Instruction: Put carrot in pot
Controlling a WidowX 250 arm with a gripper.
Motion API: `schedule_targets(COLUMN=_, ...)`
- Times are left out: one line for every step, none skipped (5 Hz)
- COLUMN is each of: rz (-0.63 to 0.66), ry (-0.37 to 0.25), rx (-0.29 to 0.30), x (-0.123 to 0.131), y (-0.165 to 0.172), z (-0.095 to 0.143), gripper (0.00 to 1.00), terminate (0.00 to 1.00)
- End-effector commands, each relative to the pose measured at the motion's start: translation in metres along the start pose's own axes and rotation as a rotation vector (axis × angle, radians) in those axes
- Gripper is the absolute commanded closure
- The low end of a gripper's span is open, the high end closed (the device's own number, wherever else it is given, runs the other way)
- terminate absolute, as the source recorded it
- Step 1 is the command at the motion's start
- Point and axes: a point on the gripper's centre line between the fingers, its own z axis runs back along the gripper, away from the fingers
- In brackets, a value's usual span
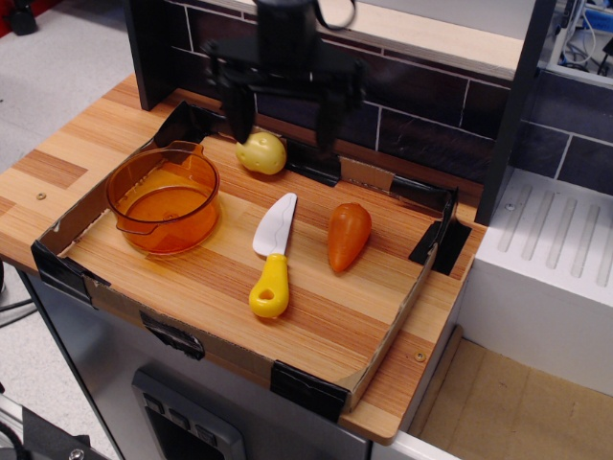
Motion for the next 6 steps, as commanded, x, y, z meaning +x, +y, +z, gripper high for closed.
schedule_targets(rz=-0.078, ry=-0.035, rx=-0.034, x=0.001, y=-0.027, z=-0.029, gripper=0.00, terminate=0.00)
schedule_targets(rz=-0.068, ry=-0.044, rx=-0.071, x=0.000, y=-0.036, z=-0.039, gripper=0.00, terminate=0.00)
schedule_targets(rz=-0.067, ry=-0.012, rx=-0.092, x=-0.002, y=-0.042, z=-0.047, gripper=0.00, terminate=0.00)
schedule_targets(rz=-0.033, ry=0.005, rx=-0.088, x=-0.002, y=-0.047, z=-0.062, gripper=0.00, terminate=0.00)
schedule_targets(rz=-0.025, ry=0.030, rx=-0.056, x=-0.003, y=-0.048, z=-0.071, gripper=0.00, terminate=0.00)
schedule_targets(rz=-0.029, ry=0.031, rx=-0.069, x=-0.005, y=-0.049, z=-0.074, gripper=1.00, terminate=0.00)
